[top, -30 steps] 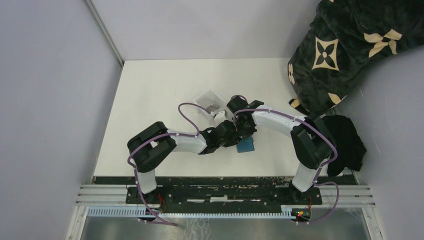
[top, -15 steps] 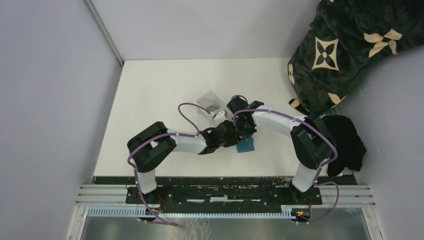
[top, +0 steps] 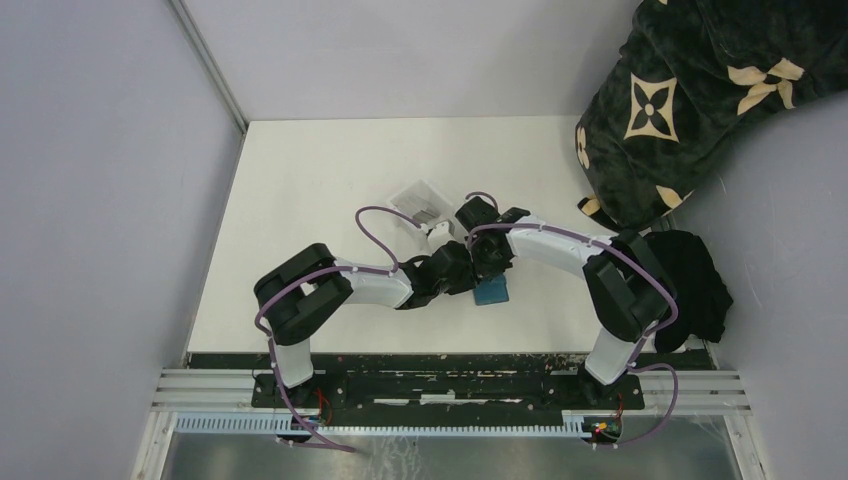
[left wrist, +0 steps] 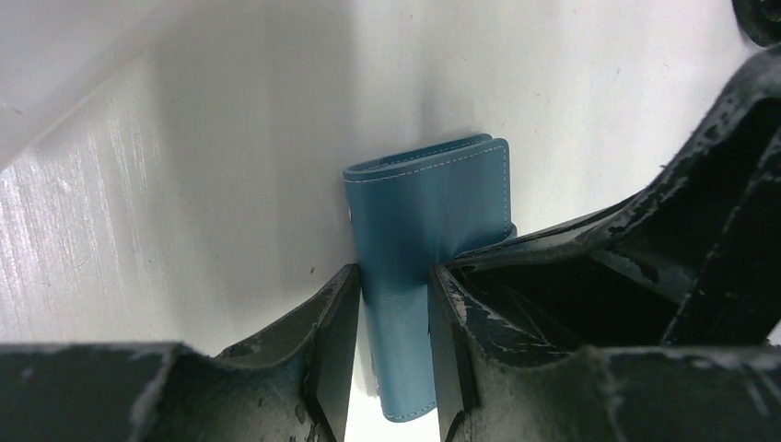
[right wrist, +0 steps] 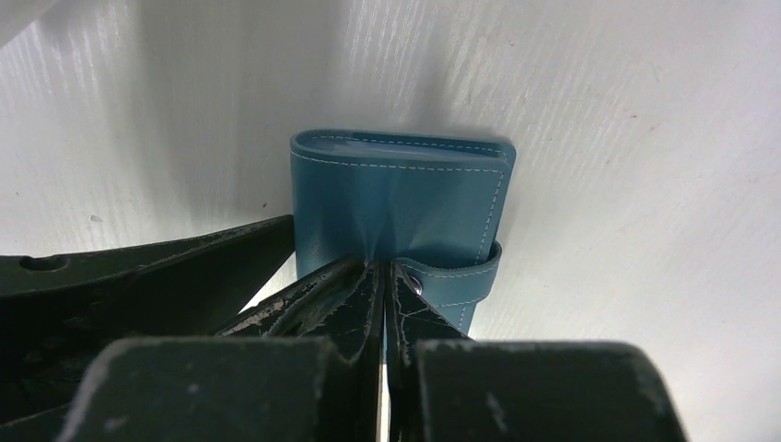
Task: Put the credit cards into the card holder
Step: Close the card holder at the center of the board.
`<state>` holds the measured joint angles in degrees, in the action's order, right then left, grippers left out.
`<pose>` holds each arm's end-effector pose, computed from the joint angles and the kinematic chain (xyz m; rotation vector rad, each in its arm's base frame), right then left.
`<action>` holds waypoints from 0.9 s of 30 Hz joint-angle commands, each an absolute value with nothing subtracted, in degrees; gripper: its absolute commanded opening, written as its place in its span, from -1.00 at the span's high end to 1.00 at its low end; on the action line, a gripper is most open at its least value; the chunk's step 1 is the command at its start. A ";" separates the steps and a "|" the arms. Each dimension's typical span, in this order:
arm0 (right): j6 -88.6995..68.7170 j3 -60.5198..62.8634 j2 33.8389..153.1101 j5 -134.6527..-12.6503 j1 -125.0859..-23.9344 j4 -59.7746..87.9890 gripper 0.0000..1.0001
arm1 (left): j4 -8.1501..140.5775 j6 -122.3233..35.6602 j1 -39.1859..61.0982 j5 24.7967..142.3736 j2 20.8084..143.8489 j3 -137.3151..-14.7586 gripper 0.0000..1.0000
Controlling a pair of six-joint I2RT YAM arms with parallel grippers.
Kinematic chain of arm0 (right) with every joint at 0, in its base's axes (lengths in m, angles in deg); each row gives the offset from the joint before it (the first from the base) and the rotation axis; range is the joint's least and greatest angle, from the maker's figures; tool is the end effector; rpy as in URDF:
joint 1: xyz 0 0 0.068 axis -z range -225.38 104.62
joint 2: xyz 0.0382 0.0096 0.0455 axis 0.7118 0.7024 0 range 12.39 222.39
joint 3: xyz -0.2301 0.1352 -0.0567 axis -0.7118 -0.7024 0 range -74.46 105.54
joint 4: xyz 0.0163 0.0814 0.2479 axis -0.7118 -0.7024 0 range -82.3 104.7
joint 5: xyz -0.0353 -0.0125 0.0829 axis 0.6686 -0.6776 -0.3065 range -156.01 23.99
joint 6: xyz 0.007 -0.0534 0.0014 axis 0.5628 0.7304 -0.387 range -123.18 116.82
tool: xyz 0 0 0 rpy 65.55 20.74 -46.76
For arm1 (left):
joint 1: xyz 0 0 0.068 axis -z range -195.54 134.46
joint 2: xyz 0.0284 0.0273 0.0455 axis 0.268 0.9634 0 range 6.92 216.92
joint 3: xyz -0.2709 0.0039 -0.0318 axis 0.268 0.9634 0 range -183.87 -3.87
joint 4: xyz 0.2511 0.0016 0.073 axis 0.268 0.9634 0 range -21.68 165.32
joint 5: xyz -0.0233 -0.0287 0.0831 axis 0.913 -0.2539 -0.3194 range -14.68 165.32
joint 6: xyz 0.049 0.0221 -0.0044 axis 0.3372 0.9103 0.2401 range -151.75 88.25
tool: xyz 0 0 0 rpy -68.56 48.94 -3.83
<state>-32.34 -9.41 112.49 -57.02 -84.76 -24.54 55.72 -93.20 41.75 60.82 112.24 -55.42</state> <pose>0.2593 0.2057 0.1768 -0.2211 2.8188 0.0361 0.2046 -0.3021 0.1345 -0.2243 2.3819 -0.7781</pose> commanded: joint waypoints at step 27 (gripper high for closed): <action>-39.46 -27.01 102.13 -67.41 -70.86 -13.30 0.98 | 58.46 -88.28 41.99 63.51 113.48 -57.68 0.19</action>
